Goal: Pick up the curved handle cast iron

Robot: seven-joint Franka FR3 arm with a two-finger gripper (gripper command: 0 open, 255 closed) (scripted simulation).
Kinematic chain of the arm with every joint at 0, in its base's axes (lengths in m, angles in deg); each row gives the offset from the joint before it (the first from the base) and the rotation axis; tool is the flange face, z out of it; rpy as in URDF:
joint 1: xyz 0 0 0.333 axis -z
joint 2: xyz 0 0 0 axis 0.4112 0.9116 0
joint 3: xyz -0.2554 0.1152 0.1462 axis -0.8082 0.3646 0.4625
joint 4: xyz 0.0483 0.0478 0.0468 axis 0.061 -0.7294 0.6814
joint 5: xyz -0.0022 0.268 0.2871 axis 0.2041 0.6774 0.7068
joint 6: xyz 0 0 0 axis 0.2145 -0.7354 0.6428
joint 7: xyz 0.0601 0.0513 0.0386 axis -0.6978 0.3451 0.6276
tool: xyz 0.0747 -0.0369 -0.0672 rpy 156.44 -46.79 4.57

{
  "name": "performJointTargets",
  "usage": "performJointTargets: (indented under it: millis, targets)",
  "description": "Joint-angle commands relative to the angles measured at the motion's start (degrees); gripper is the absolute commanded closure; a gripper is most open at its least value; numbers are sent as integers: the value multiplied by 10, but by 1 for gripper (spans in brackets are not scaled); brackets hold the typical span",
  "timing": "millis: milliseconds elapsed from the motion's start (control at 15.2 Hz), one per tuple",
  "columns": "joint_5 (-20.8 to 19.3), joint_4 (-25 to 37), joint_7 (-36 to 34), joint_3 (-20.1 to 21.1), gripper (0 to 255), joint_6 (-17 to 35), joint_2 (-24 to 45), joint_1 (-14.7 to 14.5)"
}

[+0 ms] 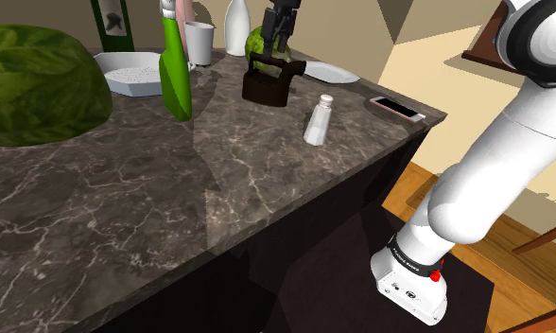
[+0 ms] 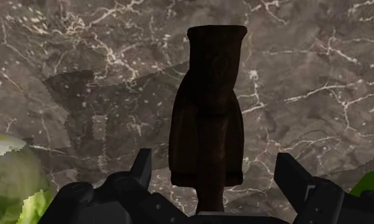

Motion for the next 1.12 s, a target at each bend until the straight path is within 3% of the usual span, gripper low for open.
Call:
performJointTargets:
  millis: [0,462,528,1056]
  targets:
    - [0,-10,1,1,0,12,2,-1]
    - [1,-57,2,1,0,50,-7,-1]
    - [1,-57,3,0,255,50,-7,0]
    - [1,-56,2,0,255,50,-7,-1]
